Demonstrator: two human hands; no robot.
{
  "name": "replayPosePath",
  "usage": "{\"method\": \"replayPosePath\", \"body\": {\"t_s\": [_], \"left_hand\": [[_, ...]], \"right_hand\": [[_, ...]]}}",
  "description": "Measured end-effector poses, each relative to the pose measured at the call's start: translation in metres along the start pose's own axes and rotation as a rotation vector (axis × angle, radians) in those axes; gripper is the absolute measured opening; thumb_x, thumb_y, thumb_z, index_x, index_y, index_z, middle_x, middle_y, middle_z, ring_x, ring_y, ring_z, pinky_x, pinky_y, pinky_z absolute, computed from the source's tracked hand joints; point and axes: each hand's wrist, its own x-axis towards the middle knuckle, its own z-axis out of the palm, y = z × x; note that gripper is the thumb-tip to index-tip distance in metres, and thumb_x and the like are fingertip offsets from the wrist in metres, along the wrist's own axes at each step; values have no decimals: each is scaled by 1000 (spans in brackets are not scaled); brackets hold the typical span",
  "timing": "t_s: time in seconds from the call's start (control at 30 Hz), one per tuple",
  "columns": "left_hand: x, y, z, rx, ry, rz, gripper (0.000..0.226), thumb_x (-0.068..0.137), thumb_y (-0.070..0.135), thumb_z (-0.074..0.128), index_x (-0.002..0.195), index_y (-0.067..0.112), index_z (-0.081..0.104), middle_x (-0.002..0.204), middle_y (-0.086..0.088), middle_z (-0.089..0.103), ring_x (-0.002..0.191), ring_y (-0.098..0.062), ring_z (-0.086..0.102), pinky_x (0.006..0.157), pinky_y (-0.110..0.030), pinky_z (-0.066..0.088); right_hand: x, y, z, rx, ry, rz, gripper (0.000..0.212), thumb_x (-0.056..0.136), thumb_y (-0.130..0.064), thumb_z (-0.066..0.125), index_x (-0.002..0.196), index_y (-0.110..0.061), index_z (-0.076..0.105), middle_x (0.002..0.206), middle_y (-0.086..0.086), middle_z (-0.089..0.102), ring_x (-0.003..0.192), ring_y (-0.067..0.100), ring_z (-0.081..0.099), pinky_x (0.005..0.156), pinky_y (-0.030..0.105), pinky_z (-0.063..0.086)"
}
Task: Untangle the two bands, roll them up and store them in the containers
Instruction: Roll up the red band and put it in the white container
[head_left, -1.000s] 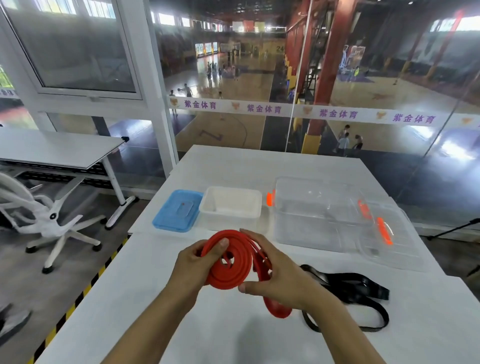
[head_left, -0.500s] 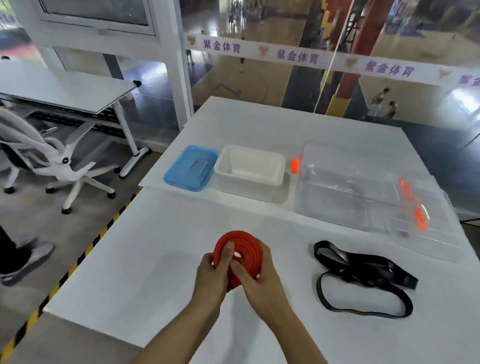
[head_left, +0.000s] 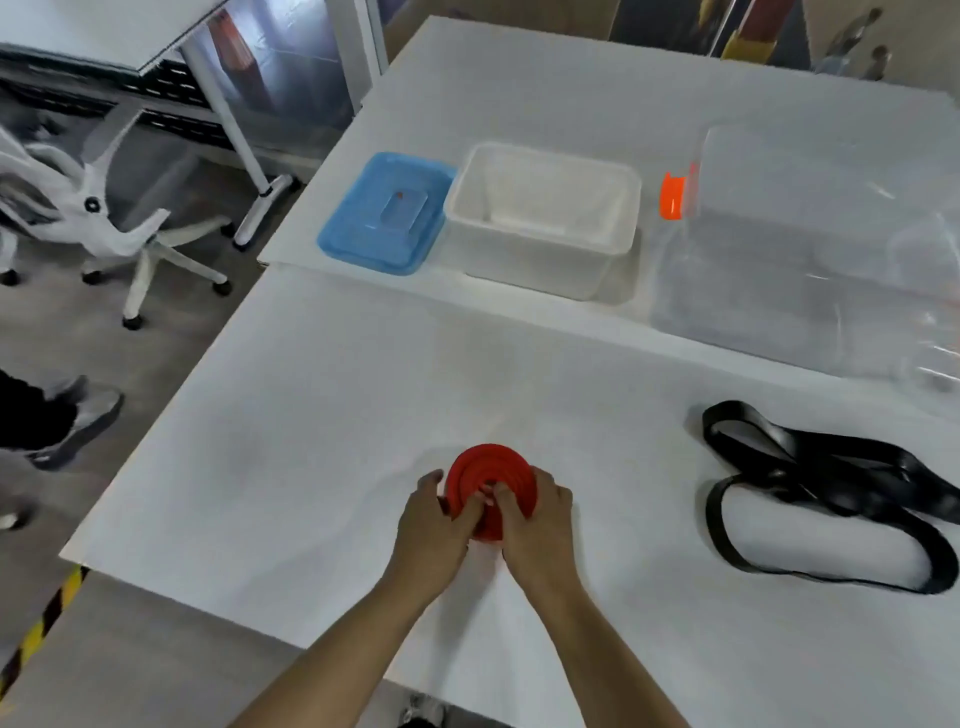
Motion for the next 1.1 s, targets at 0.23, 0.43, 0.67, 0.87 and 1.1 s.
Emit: {"method": "replayPosePath", "body": {"t_s": [0.23, 0.43, 0.67, 0.87, 1.1], "left_hand": [[37, -22, 0, 74, 43, 135, 36, 96, 40, 64, 126, 42, 45, 95, 12, 68, 84, -14, 71, 79, -31, 58], [58, -22, -3, -13, 10, 143, 38, 100, 34, 61, 135, 40, 48, 102, 14, 69, 91, -9, 72, 79, -19, 55], [74, -7, -7, -117, -28, 119, 38, 101, 21, 56, 131, 41, 46, 102, 3, 71, 84, -17, 77, 89, -42, 61], [81, 26, -24, -124, -51, 239, 42, 103, 25, 55, 140, 39, 43, 108, 6, 67, 82, -15, 77, 89, -39, 62], [89, 77, -48, -174, -75, 329, 43, 104, 26, 55, 142, 38, 42, 121, -1, 65, 93, -17, 75, 78, -20, 61]], "right_hand": [[35, 12, 24, -77, 48, -99, 42, 103, -28, 58, 143, -20, 50, 136, 0, 49, 105, 6, 50, 76, 2, 40], [48, 6, 30, -147, 65, -127, 54, 87, -36, 70, 137, -36, 52, 129, -14, 60, 116, 10, 60, 95, 19, 51], [70, -23, 21, -136, 47, -130, 55, 88, -33, 72, 140, -35, 52, 130, -12, 61, 121, 14, 58, 104, 34, 51], [74, -62, 11, 13, 120, -153, 53, 88, -25, 78, 136, -30, 56, 127, -9, 62, 116, 14, 60, 93, 23, 47], [82, -115, -7, 38, 135, -217, 57, 84, -29, 81, 137, -33, 58, 127, -12, 63, 112, 8, 62, 85, 16, 49]]}}
